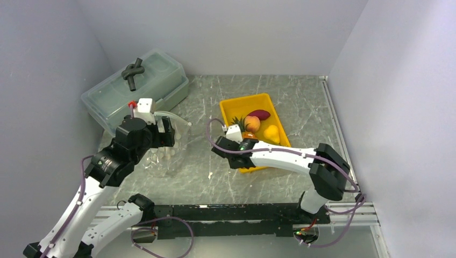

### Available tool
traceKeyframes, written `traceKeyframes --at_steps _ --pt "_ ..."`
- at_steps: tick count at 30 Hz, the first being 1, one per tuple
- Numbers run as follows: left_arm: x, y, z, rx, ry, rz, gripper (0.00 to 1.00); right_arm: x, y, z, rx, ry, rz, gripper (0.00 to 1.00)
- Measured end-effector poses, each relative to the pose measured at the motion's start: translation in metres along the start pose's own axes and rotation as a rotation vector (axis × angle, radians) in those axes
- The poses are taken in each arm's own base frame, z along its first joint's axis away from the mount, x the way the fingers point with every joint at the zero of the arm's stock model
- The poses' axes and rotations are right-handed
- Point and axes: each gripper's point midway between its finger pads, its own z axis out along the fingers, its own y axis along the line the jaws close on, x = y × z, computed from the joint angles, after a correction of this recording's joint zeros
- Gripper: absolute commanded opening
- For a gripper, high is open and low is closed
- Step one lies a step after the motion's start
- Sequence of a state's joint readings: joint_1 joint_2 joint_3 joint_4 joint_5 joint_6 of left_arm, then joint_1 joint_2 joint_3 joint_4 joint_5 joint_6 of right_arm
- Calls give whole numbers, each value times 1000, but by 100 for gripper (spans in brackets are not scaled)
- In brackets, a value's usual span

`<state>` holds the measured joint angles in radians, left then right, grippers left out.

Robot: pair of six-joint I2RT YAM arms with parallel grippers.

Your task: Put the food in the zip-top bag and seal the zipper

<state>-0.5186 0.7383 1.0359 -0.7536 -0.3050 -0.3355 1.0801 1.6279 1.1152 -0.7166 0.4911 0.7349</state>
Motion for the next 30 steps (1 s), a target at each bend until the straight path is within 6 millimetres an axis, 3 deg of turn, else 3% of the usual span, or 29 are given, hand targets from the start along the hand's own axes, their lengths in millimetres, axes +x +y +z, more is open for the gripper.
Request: traceKeyframes --at_steps 11,18,25,30 --pt "1 1 3 -10 9 4 97 20 -46 -4 17 18 32 0" --pt "5 0 9 -18 32 11 97 24 -57 -1 31 24 64 0" --pt "8 0 12 -22 46 15 99 23 -57 -1 30 23 64 33" --pt "8 0 13 -24 49 13 100 19 -59 -7 24 4 81 50"
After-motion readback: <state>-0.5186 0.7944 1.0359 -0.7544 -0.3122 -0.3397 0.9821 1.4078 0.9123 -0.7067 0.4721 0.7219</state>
